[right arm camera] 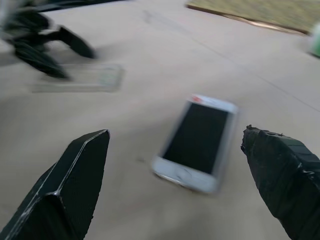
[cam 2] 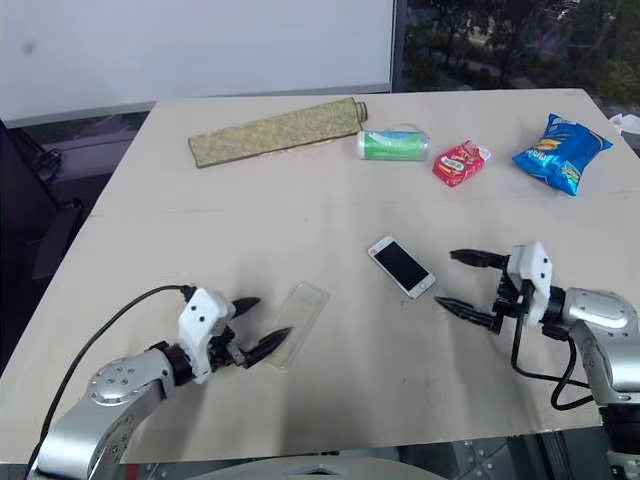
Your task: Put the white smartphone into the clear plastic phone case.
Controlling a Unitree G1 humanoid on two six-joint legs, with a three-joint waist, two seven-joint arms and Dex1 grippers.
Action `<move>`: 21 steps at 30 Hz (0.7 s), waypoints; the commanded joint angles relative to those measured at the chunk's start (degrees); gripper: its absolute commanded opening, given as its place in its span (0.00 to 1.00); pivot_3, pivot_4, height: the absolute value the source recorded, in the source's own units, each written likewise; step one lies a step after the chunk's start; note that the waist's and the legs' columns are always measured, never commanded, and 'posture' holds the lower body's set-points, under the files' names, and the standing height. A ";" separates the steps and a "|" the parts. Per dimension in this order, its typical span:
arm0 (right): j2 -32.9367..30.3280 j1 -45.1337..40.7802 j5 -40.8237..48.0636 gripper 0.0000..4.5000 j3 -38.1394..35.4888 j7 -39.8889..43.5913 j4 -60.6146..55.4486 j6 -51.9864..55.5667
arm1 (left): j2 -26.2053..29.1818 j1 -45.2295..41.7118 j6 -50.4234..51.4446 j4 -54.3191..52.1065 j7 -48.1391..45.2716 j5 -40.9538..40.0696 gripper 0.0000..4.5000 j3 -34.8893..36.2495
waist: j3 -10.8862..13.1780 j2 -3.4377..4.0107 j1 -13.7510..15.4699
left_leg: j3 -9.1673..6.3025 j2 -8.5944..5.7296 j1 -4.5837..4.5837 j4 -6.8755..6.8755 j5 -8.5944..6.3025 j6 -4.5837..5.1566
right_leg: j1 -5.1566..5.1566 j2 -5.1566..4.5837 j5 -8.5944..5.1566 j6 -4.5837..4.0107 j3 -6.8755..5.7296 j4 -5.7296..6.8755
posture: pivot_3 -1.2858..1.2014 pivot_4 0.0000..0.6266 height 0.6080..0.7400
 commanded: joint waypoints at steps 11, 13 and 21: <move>-2.62 0.67 -0.20 1.00 0.66 3.67 -5.13 -0.18 | -0.46 -1.89 -0.18 1.43 -0.99 0.47 0.02 -3.57 | -0.05 0.07 -0.03 | -0.01 -0.01 -0.06 0.17 -0.01 0.01 | 0.06 -0.05 -0.01 0.02 -0.05 0.00 | 0.52 0.24 1.00; -2.43 0.52 -0.50 1.00 0.59 3.39 -5.02 -0.42 | -0.34 -3.40 -1.49 2.65 -2.09 0.62 0.02 -4.03 | -0.05 0.07 -0.02 | -0.03 0.01 -0.08 0.17 -0.01 0.01 | 0.03 -0.03 -0.01 0.01 -0.08 0.01 | 0.52 0.24 1.00; -1.57 -0.05 -2.22 1.00 0.83 1.14 -4.80 -1.10 | 0.97 -18.54 -10.70 14.08 -14.46 1.78 0.02 -10.25 | 0.01 -0.03 0.00 | -0.02 -0.02 -0.14 0.25 0.00 0.00 | 0.03 -0.02 0.00 0.02 -0.10 0.01 | 0.52 0.24 1.00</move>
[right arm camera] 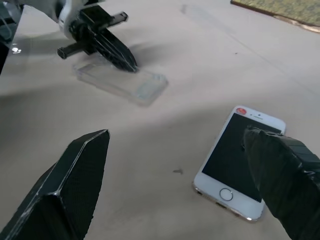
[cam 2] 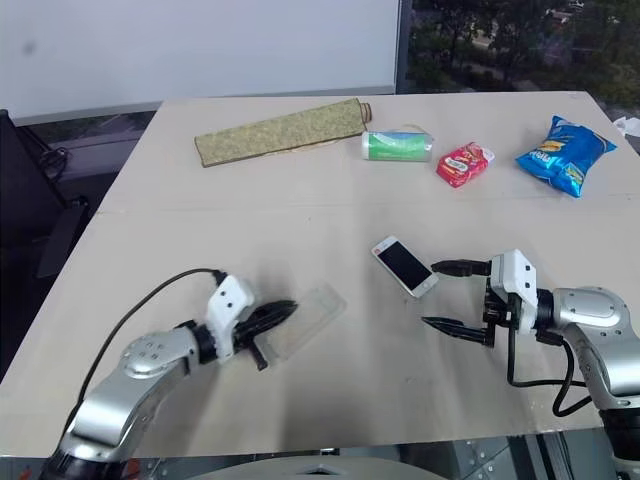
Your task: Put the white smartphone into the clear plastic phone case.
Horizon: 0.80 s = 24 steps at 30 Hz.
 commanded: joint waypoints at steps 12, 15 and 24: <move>0.81 0.23 -3.75 1.00 -0.92 -5.71 -1.65 -1.79 | -6.69 -30.86 -20.98 30.26 -23.02 10.65 0.02 -18.40 | 0.05 -0.08 0.08 | -0.04 -0.05 -0.12 0.07 -0.03 0.05 | -0.02 0.08 0.13 -0.21 -0.02 -0.01 | 0.52 0.24 1.00; 2.95 -0.69 -7.70 1.00 0.27 -12.46 -2.01 -0.65 | -8.73 -33.52 -23.39 34.02 -23.96 11.54 0.22 -18.81 | 0.05 -0.09 -0.43 | 0.03 -0.05 -0.10 0.10 -0.06 0.10 | -0.02 0.08 0.12 -0.16 0.05 -0.01 | 0.52 0.24 1.00; 9.46 -1.58 -12.07 1.00 6.09 -23.60 -4.15 7.89 | -4.65 -35.36 -18.04 24.25 -26.13 5.78 0.99 -11.34 | 0.15 -0.23 -0.42 | -0.01 0.09 -0.13 0.09 -0.08 0.14 | -0.08 0.23 0.23 -0.08 0.07 0.02 | 0.52 0.24 1.00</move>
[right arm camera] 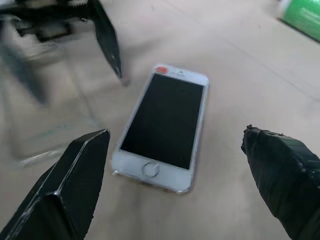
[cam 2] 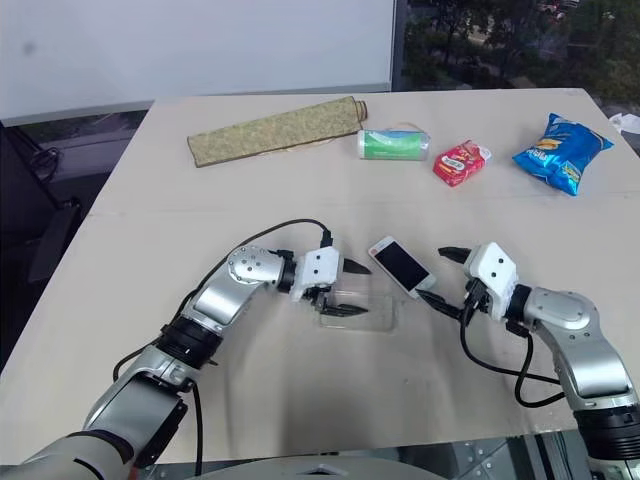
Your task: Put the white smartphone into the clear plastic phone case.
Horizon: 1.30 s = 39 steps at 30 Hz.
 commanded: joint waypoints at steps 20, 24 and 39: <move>5.26 1.65 -6.45 1.00 4.09 -10.44 2.47 3.32 | 18.74 22.62 37.79 -46.69 11.35 -23.64 0.99 25.52 | 0.04 -0.08 0.05 | 0.01 0.03 0.12 0.02 0.01 -0.04 | 0.07 -0.08 -0.23 0.09 0.01 0.01 | 0.52 0.24 1.00; 3.96 2.37 -5.31 1.00 5.75 -7.87 1.94 6.69 | 19.00 23.46 38.30 -47.65 13.07 -24.39 0.99 25.46 | 0.03 -0.09 0.09 | -0.02 0.02 0.10 0.02 0.00 -0.02 | 0.06 -0.05 -0.23 0.06 -0.02 0.02 | 0.52 0.24 1.00; 3.56 1.06 -6.88 0.64 6.83 -8.65 4.19 6.55 | 20.88 25.11 35.72 -45.73 13.70 -23.39 1.00 25.51 | -0.06 -0.22 0.04 | 0.02 0.03 0.13 0.00 0.00 -0.02 | 0.06 -0.05 -0.24 0.07 0.01 0.00 | 0.52 0.24 1.00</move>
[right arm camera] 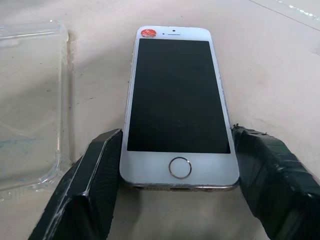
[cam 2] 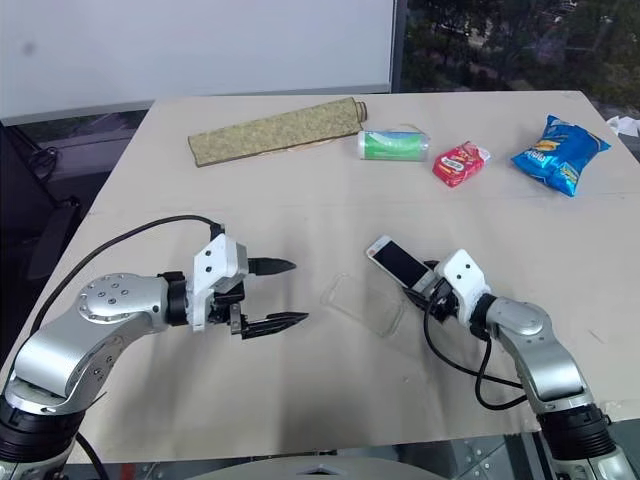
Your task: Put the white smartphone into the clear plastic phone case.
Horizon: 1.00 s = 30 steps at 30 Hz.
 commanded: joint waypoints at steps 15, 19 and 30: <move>1.83 -3.51 5.30 0.64 -5.80 0.46 1.38 -3.27 | -5.15 -11.49 -25.93 23.52 -9.00 16.18 1.00 -16.40 | 0.05 0.06 0.04 | 0.07 -0.02 -0.05 0.01 0.00 0.00 | -0.03 0.02 0.05 -0.08 0.03 0.00 | 0.52 0.24 1.00; 1.44 -4.19 5.17 0.64 -7.68 -0.31 1.69 -3.85 | -8.06 -17.25 -37.35 34.34 -11.89 23.48 1.00 -22.16 | 0.06 0.07 0.06 | 0.07 -0.05 -0.11 0.00 0.00 0.01 | -0.06 0.04 0.14 -0.23 0.02 -0.02 | 0.52 0.24 1.00; 1.50 -1.33 5.03 0.64 -9.93 -2.63 -1.16 -3.50 | -13.57 -24.91 -52.44 49.78 -15.22 32.65 0.52 -28.54 | 0.00 0.18 0.41 | 0.08 -0.25 -0.07 0.16 -0.05 0.11 | 0.09 -0.12 0.06 0.07 0.16 -0.04 | 0.52 0.24 1.00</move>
